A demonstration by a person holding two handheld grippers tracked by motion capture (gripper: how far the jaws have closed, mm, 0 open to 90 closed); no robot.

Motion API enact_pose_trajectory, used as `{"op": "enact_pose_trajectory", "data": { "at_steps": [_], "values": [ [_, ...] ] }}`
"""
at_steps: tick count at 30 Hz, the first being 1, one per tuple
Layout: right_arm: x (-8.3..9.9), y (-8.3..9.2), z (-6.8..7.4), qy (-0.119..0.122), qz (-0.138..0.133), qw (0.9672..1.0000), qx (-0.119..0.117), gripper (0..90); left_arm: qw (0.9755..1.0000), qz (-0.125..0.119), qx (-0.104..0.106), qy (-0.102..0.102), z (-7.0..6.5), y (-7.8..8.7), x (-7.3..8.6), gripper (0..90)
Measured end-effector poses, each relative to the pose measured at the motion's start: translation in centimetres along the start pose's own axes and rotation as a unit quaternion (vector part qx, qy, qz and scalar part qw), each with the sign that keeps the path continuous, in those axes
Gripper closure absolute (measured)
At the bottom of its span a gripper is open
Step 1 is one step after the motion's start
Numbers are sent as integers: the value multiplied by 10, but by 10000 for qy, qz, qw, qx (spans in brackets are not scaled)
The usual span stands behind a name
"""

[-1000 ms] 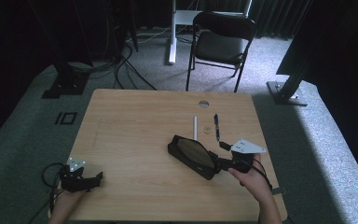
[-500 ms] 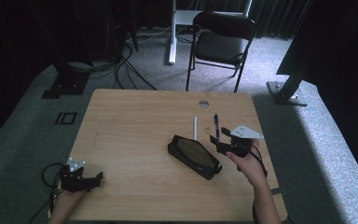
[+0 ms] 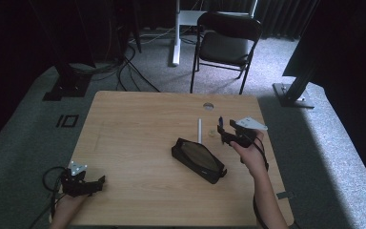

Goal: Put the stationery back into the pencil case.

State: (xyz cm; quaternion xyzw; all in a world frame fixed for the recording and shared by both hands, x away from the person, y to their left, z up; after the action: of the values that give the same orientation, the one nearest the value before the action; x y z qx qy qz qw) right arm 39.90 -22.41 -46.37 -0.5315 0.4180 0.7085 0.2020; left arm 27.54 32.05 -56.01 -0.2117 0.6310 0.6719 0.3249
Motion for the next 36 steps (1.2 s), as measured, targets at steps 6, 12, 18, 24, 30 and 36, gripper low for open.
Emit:
{"op": "enact_pose_trajectory", "data": {
  "at_steps": [6, 12, 18, 24, 30, 36],
  "values": [
    [-4, -12, -14, -134, 21, 9994, 313, 391, 10000, 0, 0, 3, 0, 0, 0, 9],
    [-3, -26, -25, -305, 94, 9978, 577, 393, 10000, 0, 0, 0, 0, 0, 0, 9],
    [-4, -41, -33, -347, 276, 9961, 759, 394, 10000, 2, -1, -2, 0, 0, 0, 9],
    [-2, -53, -39, -532, 380, 9942, 853, 416, 10000, -2, 0, 3, 0, 0, 0, 9],
    [12, -66, -46, -772, 569, 9912, 912, 425, 10000, -3, 0, 4, 0, 0, 0, 9],
    [28, -78, -51, -927, 795, 9881, 940, 450, 10000, 2, 0, 0, 0, 0, 0, 9]
  ]
}}
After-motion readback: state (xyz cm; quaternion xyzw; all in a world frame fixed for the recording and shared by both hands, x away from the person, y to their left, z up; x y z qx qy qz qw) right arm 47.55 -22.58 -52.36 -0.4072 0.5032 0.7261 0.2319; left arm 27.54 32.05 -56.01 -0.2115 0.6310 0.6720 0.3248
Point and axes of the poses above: each handheld gripper's, and its own axes: y roughly backward along the jaws, x roughly out of its underside, z roughly to its left, the point moved 1 cm from there along -y, roughly forward along the jaws, and after that the axes turned 8 degrees about -x, right-handed, at the moved point
